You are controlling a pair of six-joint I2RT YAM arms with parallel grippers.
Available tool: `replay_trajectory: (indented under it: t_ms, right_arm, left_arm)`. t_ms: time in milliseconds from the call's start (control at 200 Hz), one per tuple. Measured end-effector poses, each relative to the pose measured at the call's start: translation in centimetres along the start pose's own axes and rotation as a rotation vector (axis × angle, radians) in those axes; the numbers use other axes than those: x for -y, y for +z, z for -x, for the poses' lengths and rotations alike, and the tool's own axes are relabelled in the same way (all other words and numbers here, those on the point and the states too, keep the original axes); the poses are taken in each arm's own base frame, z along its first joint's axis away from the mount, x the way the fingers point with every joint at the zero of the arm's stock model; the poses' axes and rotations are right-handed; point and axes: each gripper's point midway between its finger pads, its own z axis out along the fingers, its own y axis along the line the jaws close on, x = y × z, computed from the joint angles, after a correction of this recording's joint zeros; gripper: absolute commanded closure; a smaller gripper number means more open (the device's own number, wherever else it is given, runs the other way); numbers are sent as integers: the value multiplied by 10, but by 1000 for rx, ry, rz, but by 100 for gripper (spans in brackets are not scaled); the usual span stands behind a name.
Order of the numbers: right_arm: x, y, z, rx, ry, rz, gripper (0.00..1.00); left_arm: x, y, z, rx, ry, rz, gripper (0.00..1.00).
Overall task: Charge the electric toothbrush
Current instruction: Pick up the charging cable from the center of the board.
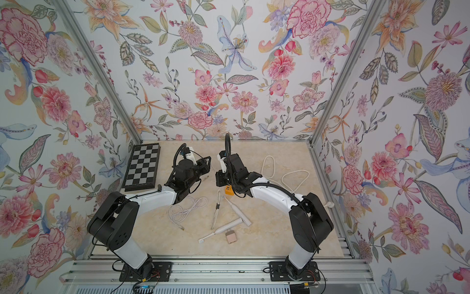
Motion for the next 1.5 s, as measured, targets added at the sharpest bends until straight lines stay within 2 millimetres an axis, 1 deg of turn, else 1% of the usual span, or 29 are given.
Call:
replay_trajectory:
  t_ms: [50, 285, 350, 370, 400, 420, 515, 585, 680, 861, 916, 986, 1056, 1126, 1176, 1221, 1381, 1436, 1501]
  right_arm:
    - [0, 0, -1, 0, 0, 1, 100]
    - [-4, -2, 1, 4, -1, 22, 100]
    - [-5, -4, 1, 7, -2, 29, 100]
    - [-6, -5, 1, 9, -3, 33, 95]
    - [-7, -6, 1, 9, -3, 38, 84]
    - [-8, -7, 1, 12, -3, 44, 79]
    - [-12, -17, 6, 27, -3, 79, 67]
    - [-15, -28, 13, 48, -5, 114, 61]
    - [-15, -52, 28, 90, 7, 180, 55]
    - [1, -108, 76, 219, 61, 314, 47]
    - [-1, -122, 84, 247, 53, 349, 46]
    - [-15, -137, 92, 273, 29, 416, 45]
    - [-28, -149, 99, 306, 9, 478, 45]
    - [-33, -157, 108, 340, -6, 495, 46]
    - [-35, -160, 115, 360, -23, 488, 46]
    - [-38, -163, 122, 383, -45, 473, 46]
    - [-63, -172, 146, 481, -187, 432, 48]
    - [-65, -170, 151, 506, -225, 403, 50]
    - [-62, -164, 156, 528, -259, 354, 51]
  left_arm:
    - [4, 0, 1, 1, 5, -17, 89]
    - [12, 0, 2, -5, 47, -52, 100]
    - [15, -1, 3, -7, 67, -61, 100]
    - [16, -1, 3, -8, 75, -64, 100]
    - [18, -2, 3, -12, 87, -73, 100]
    - [20, -3, 4, -12, 96, -78, 100]
    - [30, -8, 8, -15, 150, -110, 100]
    - [38, -11, 11, -30, 207, -133, 100]
    - [56, -15, 16, -60, 300, -175, 100]
    - [95, -42, 27, -94, 436, -304, 100]
    - [105, -49, 27, -109, 458, -350, 100]
    - [113, -56, 23, -136, 470, -399, 100]
    - [115, -58, 18, -162, 469, -418, 100]
    - [114, -58, 10, -200, 462, -408, 100]
    - [114, -58, 6, -220, 460, -396, 100]
    - [118, -59, 4, -233, 458, -396, 100]
    - [138, -63, 1, -246, 457, -392, 100]
    - [142, -64, 2, -249, 458, -387, 100]
    - [143, -64, 3, -247, 454, -378, 100]
